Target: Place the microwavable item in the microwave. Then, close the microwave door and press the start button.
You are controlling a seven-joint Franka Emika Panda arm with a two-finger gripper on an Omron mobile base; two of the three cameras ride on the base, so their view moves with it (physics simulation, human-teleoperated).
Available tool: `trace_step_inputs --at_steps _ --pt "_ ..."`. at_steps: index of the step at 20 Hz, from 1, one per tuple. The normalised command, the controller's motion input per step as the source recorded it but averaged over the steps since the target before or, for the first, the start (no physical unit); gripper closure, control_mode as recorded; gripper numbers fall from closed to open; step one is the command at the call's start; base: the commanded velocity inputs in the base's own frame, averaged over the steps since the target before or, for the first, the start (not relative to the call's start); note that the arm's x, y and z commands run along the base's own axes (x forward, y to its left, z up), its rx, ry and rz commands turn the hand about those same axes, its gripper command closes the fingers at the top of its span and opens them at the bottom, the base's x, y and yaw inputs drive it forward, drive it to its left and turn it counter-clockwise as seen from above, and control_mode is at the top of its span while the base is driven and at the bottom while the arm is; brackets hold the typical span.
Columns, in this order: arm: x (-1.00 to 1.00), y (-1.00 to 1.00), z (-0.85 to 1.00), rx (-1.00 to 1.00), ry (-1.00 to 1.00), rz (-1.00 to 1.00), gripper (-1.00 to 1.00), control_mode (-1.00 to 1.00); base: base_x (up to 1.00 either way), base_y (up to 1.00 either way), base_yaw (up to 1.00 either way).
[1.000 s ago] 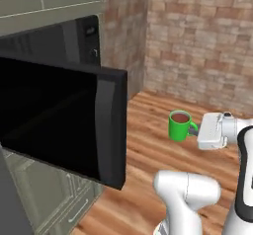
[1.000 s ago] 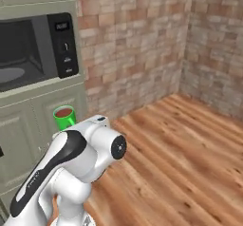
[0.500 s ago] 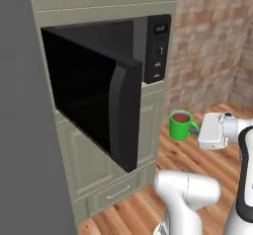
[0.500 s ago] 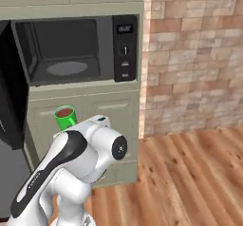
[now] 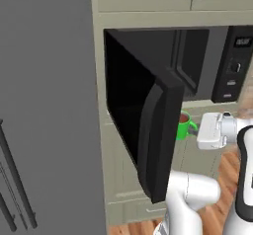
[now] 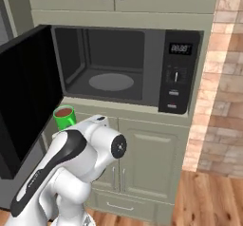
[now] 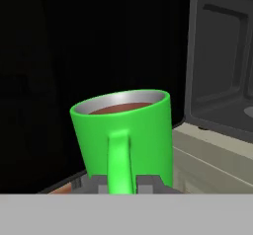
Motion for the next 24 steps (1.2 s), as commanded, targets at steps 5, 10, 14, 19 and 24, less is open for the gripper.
trace_step_inputs --at_steps 5,10,14,19,24 --pt "0.0 0.0 0.0 0.0 0.0 0.0 1.0 1.0 0.06 -0.54 0.3" --pt "0.0 0.0 0.0 0.0 0.0 0.0 1.0 1.0 -0.13 -0.1 0.0" --pt "0.0 0.0 0.0 0.0 0.0 0.0 1.0 1.0 0.0 0.0 0.0" --pt "0.0 0.0 0.0 0.0 0.0 0.0 1.0 1.0 0.02 -0.14 0.01" --pt "0.0 0.0 0.0 0.0 0.0 0.0 1.0 1.0 0.04 -0.32 0.03"
